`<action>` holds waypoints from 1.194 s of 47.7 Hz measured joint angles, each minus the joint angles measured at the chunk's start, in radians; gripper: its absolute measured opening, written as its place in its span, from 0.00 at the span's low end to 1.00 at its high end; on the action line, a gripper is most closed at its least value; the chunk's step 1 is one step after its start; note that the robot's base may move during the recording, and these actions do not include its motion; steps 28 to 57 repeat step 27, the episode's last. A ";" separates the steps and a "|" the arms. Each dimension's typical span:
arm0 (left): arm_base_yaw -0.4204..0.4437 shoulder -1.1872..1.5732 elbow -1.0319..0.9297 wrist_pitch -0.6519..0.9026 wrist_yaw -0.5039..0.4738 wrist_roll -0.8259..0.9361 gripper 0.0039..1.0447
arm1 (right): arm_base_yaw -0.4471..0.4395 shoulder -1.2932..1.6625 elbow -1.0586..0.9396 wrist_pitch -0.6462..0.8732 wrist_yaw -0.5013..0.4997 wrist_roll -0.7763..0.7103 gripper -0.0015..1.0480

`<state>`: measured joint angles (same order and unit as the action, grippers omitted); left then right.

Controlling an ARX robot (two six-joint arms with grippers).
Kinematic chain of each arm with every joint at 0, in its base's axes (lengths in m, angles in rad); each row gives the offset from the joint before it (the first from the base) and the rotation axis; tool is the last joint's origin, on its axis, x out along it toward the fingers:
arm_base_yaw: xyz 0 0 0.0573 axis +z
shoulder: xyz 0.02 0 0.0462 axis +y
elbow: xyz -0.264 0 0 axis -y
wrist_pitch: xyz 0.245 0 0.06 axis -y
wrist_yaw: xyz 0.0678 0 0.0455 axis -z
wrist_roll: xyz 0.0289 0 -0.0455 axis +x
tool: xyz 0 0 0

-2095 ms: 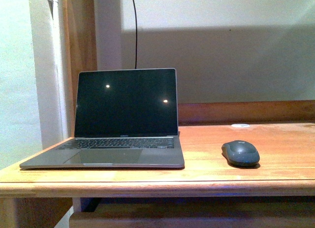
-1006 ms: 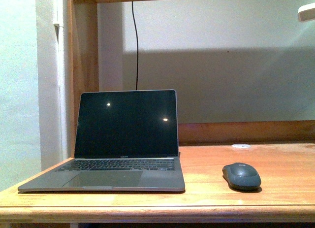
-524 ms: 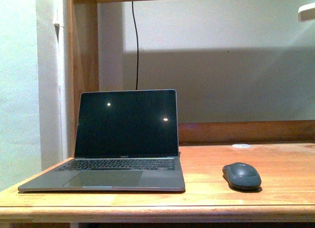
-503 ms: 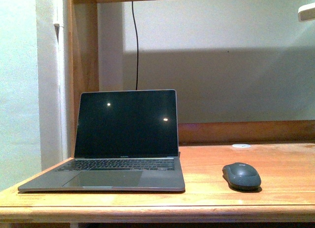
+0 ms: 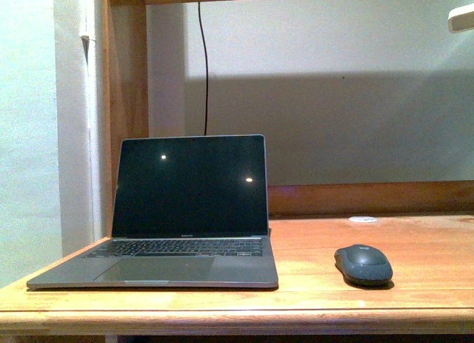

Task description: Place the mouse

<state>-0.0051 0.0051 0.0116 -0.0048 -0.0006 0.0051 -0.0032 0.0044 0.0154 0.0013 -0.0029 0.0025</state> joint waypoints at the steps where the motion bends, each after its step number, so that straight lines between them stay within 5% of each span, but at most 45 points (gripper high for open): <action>1: 0.000 0.000 0.000 0.000 0.000 0.000 0.93 | 0.000 0.000 0.000 0.000 0.000 0.000 0.93; 57: 0.000 0.000 0.000 0.000 0.000 0.000 0.93 | 0.000 0.000 0.000 0.000 0.000 0.000 0.93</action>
